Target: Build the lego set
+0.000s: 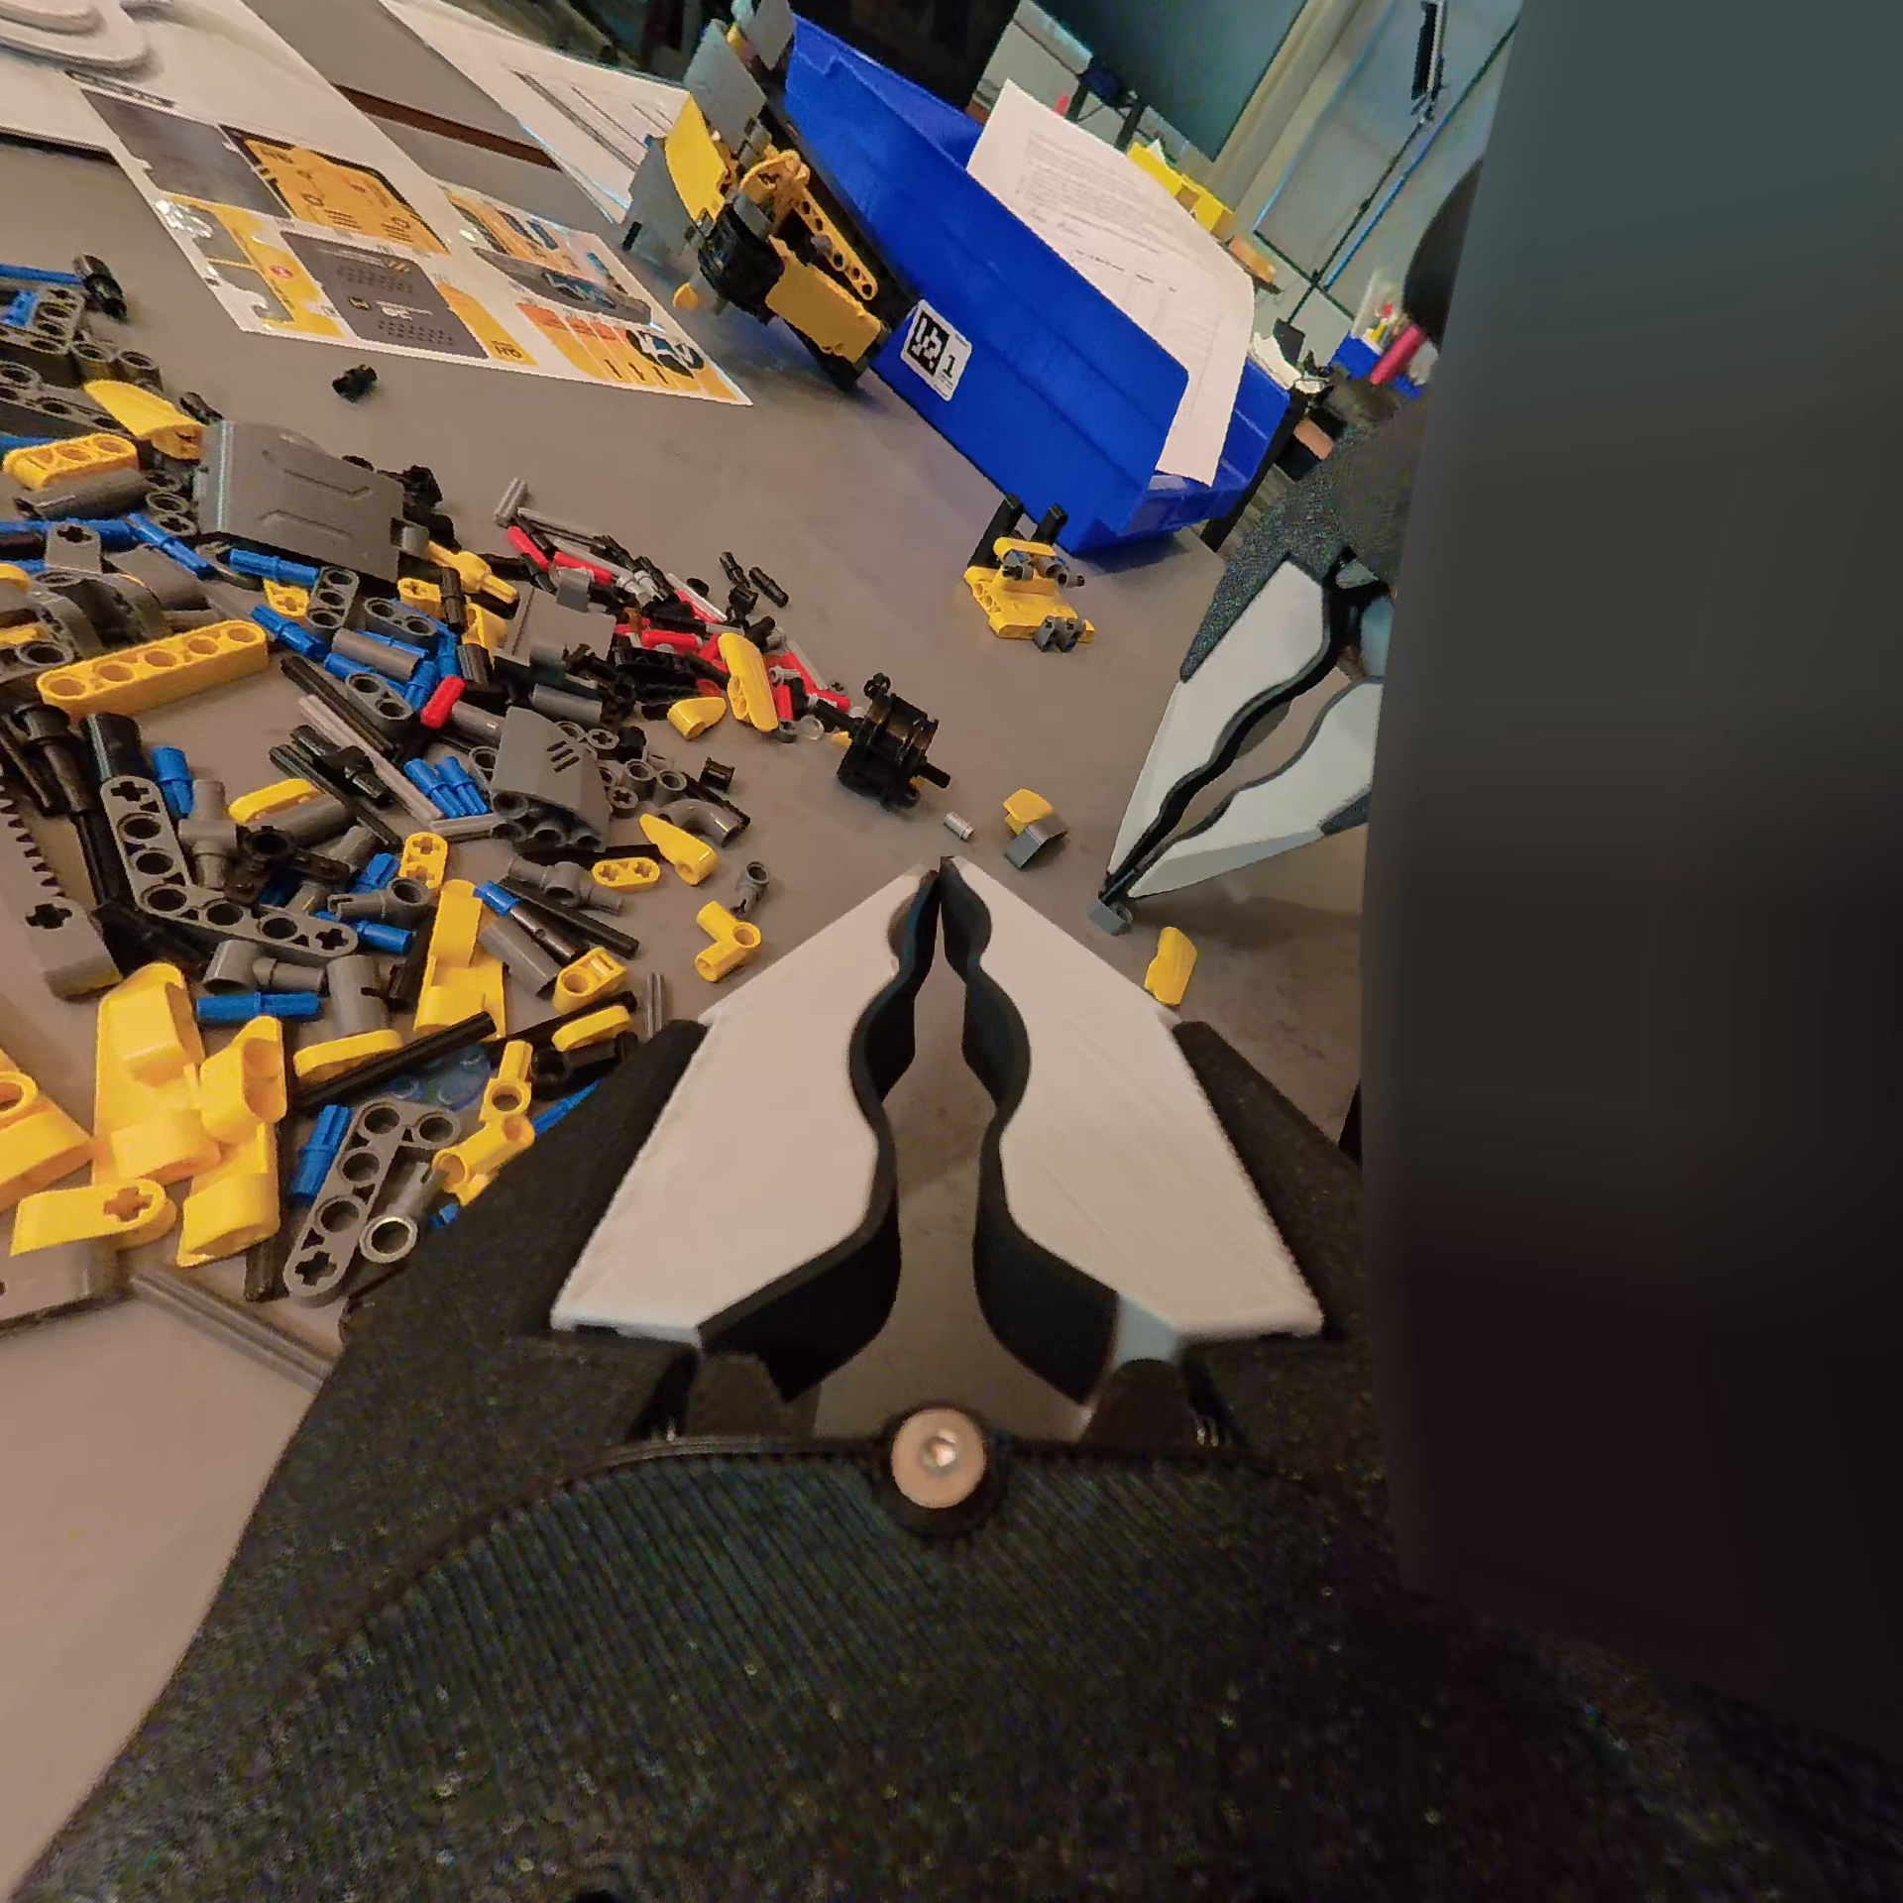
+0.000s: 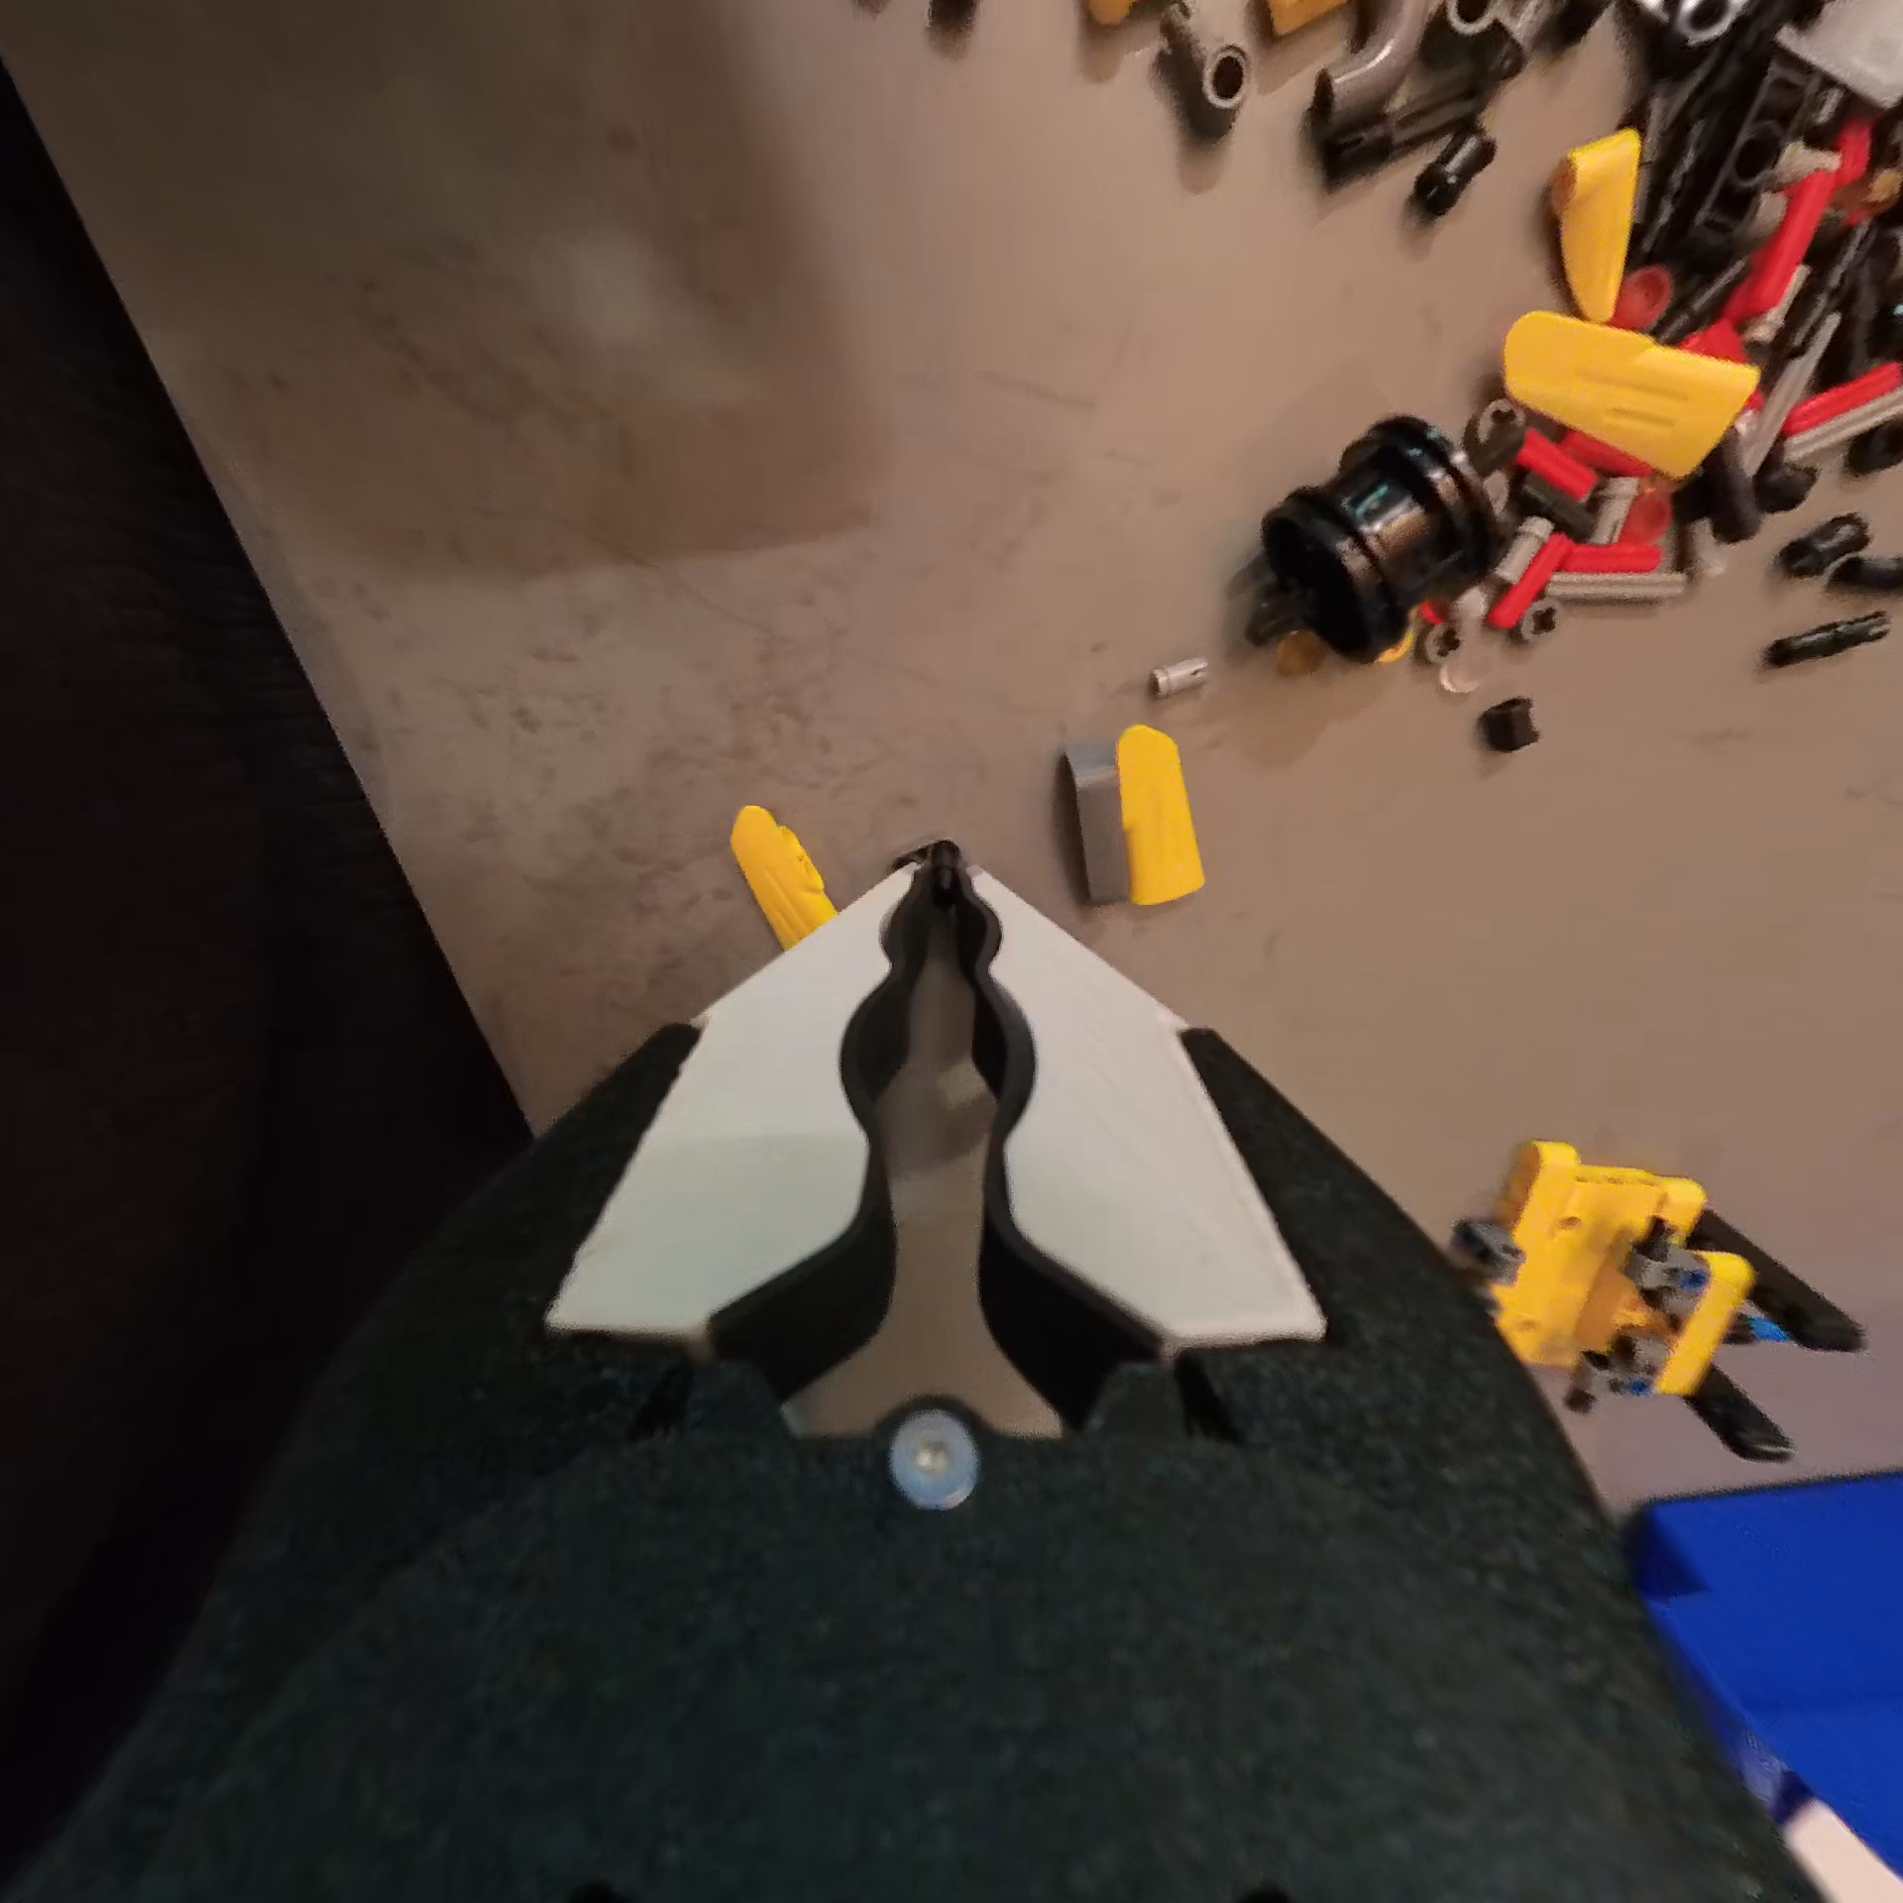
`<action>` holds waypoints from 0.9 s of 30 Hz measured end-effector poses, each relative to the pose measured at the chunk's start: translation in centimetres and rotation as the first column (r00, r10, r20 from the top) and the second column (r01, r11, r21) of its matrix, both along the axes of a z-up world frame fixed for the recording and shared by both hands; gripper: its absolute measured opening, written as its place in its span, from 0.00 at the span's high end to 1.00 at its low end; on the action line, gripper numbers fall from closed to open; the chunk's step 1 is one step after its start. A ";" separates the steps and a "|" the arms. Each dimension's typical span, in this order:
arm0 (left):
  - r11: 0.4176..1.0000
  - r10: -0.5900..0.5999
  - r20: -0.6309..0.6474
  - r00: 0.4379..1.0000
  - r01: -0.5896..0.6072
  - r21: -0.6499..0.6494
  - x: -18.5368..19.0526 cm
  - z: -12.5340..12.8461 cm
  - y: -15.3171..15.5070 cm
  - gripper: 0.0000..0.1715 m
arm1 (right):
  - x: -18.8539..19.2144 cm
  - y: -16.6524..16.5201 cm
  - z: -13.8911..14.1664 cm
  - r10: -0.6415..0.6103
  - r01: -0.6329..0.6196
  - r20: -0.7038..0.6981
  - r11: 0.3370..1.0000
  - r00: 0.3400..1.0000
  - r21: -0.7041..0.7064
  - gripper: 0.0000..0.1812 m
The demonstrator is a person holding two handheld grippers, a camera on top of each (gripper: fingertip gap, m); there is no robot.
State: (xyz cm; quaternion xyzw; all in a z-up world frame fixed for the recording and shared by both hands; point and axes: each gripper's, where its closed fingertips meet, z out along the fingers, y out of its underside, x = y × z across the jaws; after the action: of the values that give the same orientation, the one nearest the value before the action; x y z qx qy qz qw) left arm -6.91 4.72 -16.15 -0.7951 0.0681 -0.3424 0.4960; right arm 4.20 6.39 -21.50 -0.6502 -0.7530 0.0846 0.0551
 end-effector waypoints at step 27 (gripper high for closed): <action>1.000 -0.012 0.150 0.989 0.010 0.012 -0.7 1.0 -0.5 1.00 | -1.3 1.7 3.2 0.091 -0.094 0.038 0.991 0.995 0.097 0.98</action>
State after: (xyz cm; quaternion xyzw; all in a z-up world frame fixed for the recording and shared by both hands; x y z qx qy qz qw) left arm -7.62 4.26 -15.18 -0.7638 0.0371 -0.4035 0.5024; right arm 2.89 8.12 -18.28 -0.6124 -0.7864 0.0390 0.0706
